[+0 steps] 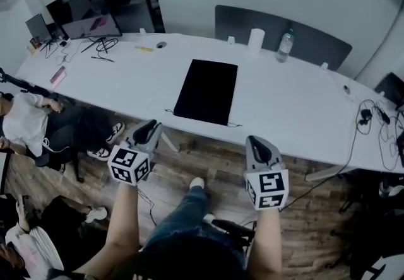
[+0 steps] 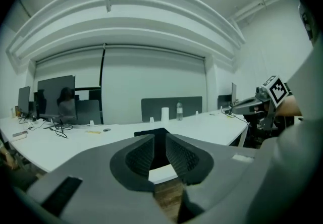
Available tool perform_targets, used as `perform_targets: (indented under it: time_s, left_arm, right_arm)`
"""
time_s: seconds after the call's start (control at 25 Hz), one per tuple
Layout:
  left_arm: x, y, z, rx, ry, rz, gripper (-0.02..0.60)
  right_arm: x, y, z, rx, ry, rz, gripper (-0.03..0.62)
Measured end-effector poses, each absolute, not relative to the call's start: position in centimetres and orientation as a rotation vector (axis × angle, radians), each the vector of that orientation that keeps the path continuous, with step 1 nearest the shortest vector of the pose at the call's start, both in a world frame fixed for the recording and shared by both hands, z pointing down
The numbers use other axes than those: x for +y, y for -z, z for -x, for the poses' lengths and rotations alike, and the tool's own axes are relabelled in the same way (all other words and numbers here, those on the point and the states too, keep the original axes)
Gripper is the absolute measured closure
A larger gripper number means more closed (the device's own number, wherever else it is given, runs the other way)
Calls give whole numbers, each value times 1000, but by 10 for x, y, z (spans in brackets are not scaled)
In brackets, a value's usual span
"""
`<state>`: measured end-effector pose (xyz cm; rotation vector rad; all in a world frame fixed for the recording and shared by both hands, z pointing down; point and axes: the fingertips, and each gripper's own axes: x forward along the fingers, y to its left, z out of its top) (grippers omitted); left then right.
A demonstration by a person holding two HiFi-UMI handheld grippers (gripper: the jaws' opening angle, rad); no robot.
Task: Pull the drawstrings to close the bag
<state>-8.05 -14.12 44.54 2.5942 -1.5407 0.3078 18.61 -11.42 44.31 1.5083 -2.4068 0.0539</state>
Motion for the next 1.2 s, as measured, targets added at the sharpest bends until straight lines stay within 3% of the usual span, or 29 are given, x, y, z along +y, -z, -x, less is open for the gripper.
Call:
perform_targets:
  time_s: [0.16,0.24,0.36,1.2]
  left_arm:
    - [-177,-471,91,-1440,-415,-2600,491]
    - [-193,-485,98,-1395,-470,-2601,486]
    - [-215,-509,104,-1307,-577,-2617,483]
    - [-302,-664,119,-396,-1537,-2709,477]
  right_arm:
    - [-146,-465,-181,-2353,-138,-1430,592]
    - [-160,-476,-175,-2342,-172,-1373,535]
    - [-180,-503,-173,-2308,-207,-1295,514]
    - [-240,-624,-175,-2011,-443,-1100,542]
